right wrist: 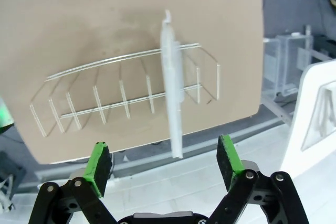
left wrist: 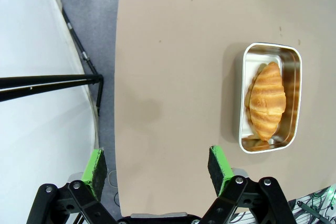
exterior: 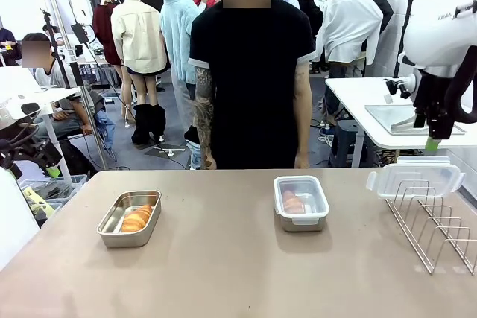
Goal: Place the bread in airtight containers.
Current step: Pick up one Airtight Container lid and hand it to the human.
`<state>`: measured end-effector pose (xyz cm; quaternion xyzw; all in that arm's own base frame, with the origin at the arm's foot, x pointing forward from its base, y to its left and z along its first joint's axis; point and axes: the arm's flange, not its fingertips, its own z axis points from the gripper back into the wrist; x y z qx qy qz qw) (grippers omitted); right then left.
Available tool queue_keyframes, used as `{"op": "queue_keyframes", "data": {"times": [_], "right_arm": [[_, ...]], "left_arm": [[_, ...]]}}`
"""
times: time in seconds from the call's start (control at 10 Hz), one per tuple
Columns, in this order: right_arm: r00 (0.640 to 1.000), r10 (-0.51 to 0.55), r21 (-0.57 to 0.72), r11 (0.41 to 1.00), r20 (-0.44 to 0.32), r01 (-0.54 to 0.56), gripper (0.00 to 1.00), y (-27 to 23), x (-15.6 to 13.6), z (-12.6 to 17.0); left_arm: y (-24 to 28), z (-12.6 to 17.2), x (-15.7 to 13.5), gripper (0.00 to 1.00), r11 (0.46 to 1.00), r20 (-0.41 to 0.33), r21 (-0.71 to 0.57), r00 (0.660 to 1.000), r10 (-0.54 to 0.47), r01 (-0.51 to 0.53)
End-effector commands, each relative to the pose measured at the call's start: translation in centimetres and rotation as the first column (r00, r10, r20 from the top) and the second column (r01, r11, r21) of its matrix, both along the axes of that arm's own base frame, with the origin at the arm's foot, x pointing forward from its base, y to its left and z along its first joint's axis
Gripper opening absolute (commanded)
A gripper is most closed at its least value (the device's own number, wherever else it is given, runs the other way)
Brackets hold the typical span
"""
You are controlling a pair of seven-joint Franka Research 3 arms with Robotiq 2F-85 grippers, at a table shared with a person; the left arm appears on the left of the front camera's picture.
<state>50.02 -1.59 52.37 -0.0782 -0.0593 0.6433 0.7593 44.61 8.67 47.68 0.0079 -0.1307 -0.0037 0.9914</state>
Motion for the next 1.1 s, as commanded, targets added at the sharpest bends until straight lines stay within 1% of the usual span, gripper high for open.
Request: {"op": "queue_keyframes", "data": {"times": [0.0,0.1,0.4,0.5,0.8,0.9,1.0], "right_arm": [[0.999,0.053,-0.039,0.998,0.013,-0.052,1.00,-0.1,1.8,-1.5],[0.995,0.095,0.010,0.995,-0.031,-0.095,1.00,-0.6,2.4,-2.0],[0.990,0.107,0.034,0.994,-0.089,-0.104,1.00,-1.3,4.0,-3.2],[0.990,0.106,0.028,0.994,-0.089,-0.104,1.00,-1.3,4.3,-3.6],[0.981,0.118,0.012,0.993,-0.156,-0.117,1.00,-1.5,6.3,-6.4],[0.980,0.126,0.011,0.992,-0.156,-0.126,1.00,-1.6,6.5,-7.2],[0.975,0.142,-0.010,0.989,-0.172,-0.146,1.00,-1.6,6.8,-7.9]], "left_arm": [[0.1,0.1,-0.2,1.00,1.000,-0.002,-0.001,1.000,-0.015,0.015],[0.1,0.1,-0.2,1.00,1.000,-0.002,-0.001,1.000,-0.015,0.015],[0.1,0.1,-0.2,1.00,1.000,-0.002,-0.001,1.000,-0.015,0.015],[0.1,0.1,-0.2,1.00,1.000,-0.002,-0.001,1.000,-0.015,0.015],[0.1,0.1,-0.2,1.00,1.000,-0.002,-0.001,1.000,-0.015,0.015],[0.1,0.1,-0.2,1.00,1.000,-0.002,-0.001,1.000,-0.015,0.015],[0.1,0.1,-0.2,1.00,1.000,-0.002,-0.001,1.000,-0.015,0.015]]}}
